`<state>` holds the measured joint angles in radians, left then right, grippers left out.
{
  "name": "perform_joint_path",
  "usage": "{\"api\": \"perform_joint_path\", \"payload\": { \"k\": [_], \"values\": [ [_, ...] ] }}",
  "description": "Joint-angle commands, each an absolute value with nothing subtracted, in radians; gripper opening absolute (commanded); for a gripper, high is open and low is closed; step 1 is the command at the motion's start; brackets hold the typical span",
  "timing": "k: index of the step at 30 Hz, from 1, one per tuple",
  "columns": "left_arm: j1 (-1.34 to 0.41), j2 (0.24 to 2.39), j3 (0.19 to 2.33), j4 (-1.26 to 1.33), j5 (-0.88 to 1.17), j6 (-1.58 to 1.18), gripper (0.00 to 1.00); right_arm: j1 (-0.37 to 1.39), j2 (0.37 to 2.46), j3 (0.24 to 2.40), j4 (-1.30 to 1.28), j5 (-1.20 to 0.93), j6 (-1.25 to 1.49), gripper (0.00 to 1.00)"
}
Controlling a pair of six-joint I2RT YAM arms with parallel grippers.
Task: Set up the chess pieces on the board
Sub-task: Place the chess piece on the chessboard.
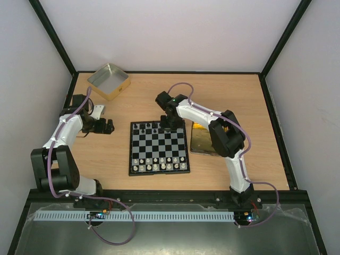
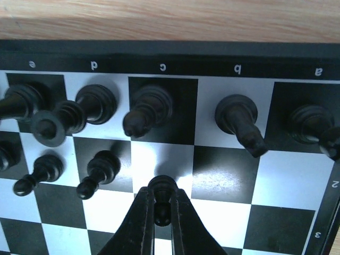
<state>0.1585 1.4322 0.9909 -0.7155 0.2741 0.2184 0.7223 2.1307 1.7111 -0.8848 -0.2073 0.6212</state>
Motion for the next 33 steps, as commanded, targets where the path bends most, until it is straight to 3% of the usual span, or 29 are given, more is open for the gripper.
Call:
{"api": "perform_joint_path", "payload": {
  "k": [1, 9, 22, 27, 33],
  "values": [
    [0.166, 1.434, 0.978, -0.718, 0.289, 0.215, 0.99, 0.731, 2.150, 1.692, -0.895, -0.204, 0.625, 0.04],
    [0.165, 1.441, 0.977, -0.715, 0.291, 0.215, 0.99, 0.730, 2.150, 1.710, -0.882, -0.222, 0.629, 0.11],
    [0.167, 1.440, 0.978, -0.715, 0.295, 0.215, 0.99, 0.731, 2.186, 1.748, -0.902, -0.192, 0.613, 0.11],
    [0.166, 1.443, 0.978, -0.716, 0.296, 0.216, 0.99, 0.730, 2.172, 1.756, -0.908, -0.181, 0.618, 0.26],
    [0.167, 1.446, 0.979, -0.716, 0.297, 0.216, 0.99, 0.729, 2.131, 1.753, -0.928, -0.165, 0.614, 0.27]
  ]
}}
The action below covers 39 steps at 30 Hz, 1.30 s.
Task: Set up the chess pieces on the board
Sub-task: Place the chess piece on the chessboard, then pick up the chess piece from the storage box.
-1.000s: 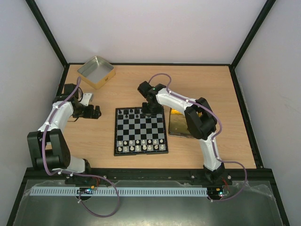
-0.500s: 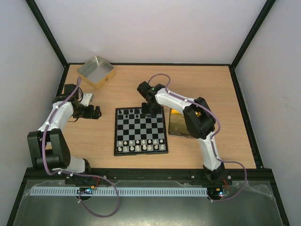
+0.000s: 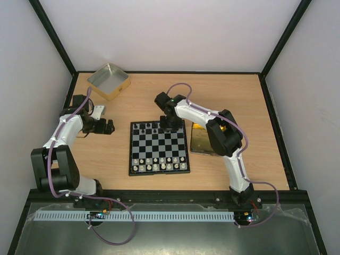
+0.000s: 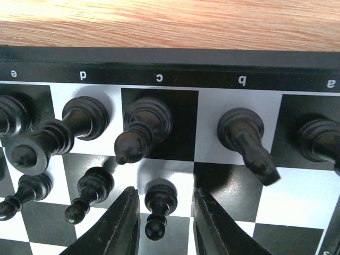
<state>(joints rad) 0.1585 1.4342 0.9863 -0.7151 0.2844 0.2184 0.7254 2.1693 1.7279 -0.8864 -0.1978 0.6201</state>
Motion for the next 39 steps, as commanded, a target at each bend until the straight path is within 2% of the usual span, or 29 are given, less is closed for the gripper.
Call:
{"api": "perform_joint_path", "payload": {
  "k": [1, 5, 12, 19, 25, 39],
  "values": [
    [0.167, 1.445, 0.979, -0.717, 0.297, 0.216, 0.99, 0.729, 2.124, 1.752, -0.931, -0.164, 0.612, 0.27],
    [0.167, 1.445, 0.977, -0.714, 0.298, 0.216, 0.99, 0.728, 2.083, 1.747, -0.938, -0.166, 0.615, 0.32],
    [0.167, 1.445, 0.977, -0.713, 0.298, 0.215, 0.99, 0.712, 1.977, 1.728, -0.930, -0.209, 0.615, 0.32],
    [0.167, 1.445, 0.976, -0.713, 0.300, 0.216, 0.99, 0.558, 1.779, 1.404, -0.937, -0.080, 0.617, 0.31],
    [0.167, 1.448, 0.977, -0.713, 0.299, 0.216, 0.99, 0.471, 1.697, 1.273, -0.962, 0.035, 0.604, 0.31],
    [0.164, 1.461, 0.977, -0.713, 0.296, 0.215, 0.99, 0.356, 1.627, 1.050, -0.873, -0.052, 0.609, 0.32]
  ]
}}
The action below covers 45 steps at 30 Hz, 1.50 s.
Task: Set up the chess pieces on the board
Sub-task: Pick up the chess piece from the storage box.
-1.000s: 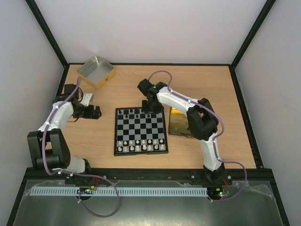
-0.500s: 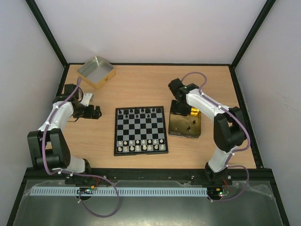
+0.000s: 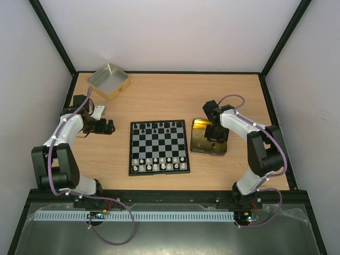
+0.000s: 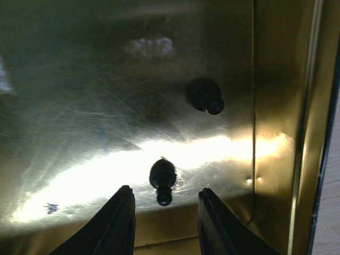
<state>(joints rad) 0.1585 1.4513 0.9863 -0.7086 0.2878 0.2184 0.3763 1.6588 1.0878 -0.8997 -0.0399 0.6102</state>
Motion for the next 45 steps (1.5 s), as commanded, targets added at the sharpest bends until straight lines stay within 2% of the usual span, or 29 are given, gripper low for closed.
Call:
{"api": "perform_joint_path", "payload": {
  "k": [1, 10, 16, 20, 24, 29, 36, 45],
  "values": [
    [0.164, 1.462, 0.977, -0.713, 0.296, 0.215, 0.99, 0.352, 1.625, 1.042, -0.866, -0.059, 0.607, 0.31],
    [0.163, 1.464, 0.977, -0.713, 0.295, 0.213, 0.99, 0.322, 1.646, 0.995, -0.804, -0.092, 0.600, 0.26],
    [0.160, 1.465, 0.977, -0.714, 0.293, 0.213, 0.99, 0.296, 1.653, 0.980, -0.781, -0.087, 0.594, 0.10],
    [0.158, 1.466, 0.977, -0.713, 0.293, 0.212, 0.99, 0.298, 1.634, 1.015, -0.814, -0.071, 0.583, 0.06],
    [0.156, 1.470, 0.975, -0.709, 0.293, 0.212, 0.99, 0.322, 1.623, 1.060, -0.847, -0.055, 0.581, 0.05],
    [0.155, 1.473, 0.973, -0.708, 0.295, 0.212, 0.99, 0.435, 1.651, 1.213, -0.912, -0.007, 0.595, 0.05],
    [0.155, 1.467, 0.973, -0.707, 0.293, 0.210, 0.99, 0.583, 1.791, 1.461, -0.977, -0.018, 0.602, 0.05],
    [0.159, 1.454, 0.972, -0.705, 0.292, 0.210, 0.99, 0.632, 1.965, 1.575, -0.919, -0.131, 0.596, 0.05]
  ]
}}
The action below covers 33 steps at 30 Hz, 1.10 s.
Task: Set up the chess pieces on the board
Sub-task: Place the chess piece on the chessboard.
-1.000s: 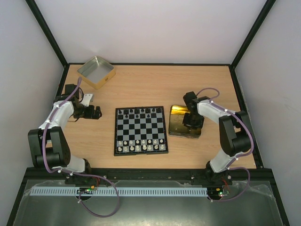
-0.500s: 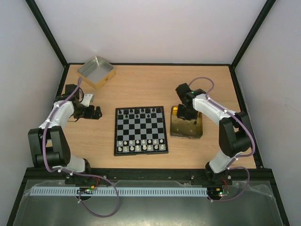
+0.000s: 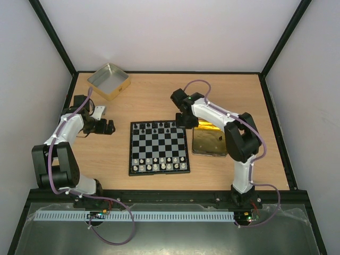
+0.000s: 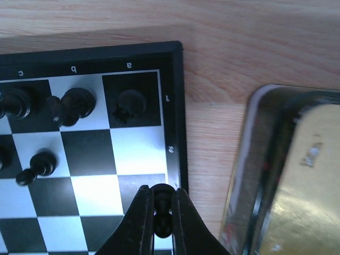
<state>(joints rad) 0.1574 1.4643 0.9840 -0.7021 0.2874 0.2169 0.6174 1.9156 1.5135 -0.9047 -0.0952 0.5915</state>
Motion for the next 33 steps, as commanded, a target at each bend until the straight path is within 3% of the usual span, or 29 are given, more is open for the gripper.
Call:
{"api": "perform_joint_path", "payload": {
  "k": [1, 12, 33],
  "values": [
    [0.159, 1.453, 0.972, -0.705, 0.290, 0.211, 0.99, 0.636, 1.985, 1.578, -0.914, -0.143, 0.597, 0.05],
    [0.164, 1.447, 0.972, -0.704, 0.291, 0.210, 0.99, 0.660, 2.109, 1.713, -0.923, -0.172, 0.591, 0.05],
    [0.167, 1.447, 0.974, -0.707, 0.298, 0.213, 0.99, 0.676, 2.148, 1.697, -0.913, -0.198, 0.575, 0.10]
  ]
}}
